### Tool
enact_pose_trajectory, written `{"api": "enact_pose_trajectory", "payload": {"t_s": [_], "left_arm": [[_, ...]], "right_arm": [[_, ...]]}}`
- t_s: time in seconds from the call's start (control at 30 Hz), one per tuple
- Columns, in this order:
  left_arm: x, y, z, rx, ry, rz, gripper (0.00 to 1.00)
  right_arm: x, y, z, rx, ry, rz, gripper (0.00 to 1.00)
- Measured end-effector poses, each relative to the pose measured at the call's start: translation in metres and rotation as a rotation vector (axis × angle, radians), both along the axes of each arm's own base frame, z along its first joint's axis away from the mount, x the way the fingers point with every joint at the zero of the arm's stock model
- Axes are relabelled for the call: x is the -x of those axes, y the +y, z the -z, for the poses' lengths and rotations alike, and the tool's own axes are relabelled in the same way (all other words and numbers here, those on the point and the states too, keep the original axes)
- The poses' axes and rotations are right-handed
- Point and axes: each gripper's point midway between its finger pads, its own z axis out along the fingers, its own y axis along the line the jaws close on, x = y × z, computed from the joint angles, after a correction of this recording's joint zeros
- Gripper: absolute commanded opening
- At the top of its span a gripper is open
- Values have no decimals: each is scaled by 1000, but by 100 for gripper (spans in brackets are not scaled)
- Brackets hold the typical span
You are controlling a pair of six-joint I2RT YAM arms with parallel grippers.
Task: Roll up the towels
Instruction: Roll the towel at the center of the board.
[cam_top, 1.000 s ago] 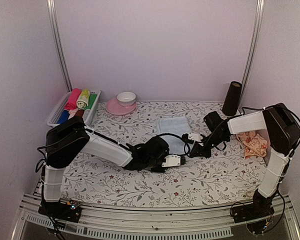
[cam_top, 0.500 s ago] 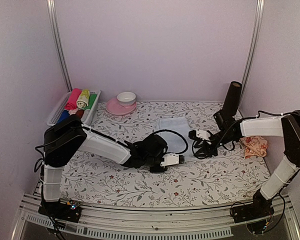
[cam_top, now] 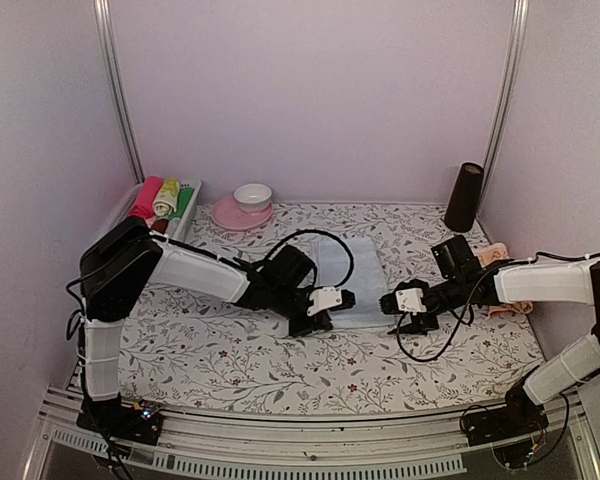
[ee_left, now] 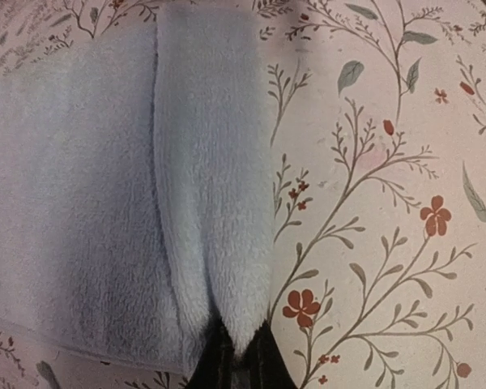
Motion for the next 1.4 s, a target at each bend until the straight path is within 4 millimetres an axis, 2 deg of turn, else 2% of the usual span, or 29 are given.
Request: {"api": "enact_pose_trajectory", "payload": {"t_s": [0.23, 0.47, 0.63, 0.9, 1.1, 1.27, 1.4], "left_arm": [[3, 8, -5, 30, 159, 1, 0], [10, 7, -3, 35, 245, 14, 0], [10, 8, -4, 46, 277, 18, 0], [10, 10, -4, 60, 312, 17, 0], [10, 11, -4, 60, 322, 17, 0], [11, 11, -4, 57, 323, 17, 12], [12, 14, -3, 47, 324, 17, 26]], "right_arm": [[6, 16, 19, 56, -81, -36, 68], [-8, 21, 37, 112, -139, 8, 64], [-12, 23, 49, 148, -150, 32, 46], [-18, 26, 48, 150, -167, 70, 28], [-21, 26, 55, 174, -139, 88, 6], [-21, 29, 54, 196, -65, 88, 3], [-20, 33, 46, 190, 25, 77, 3]]}}
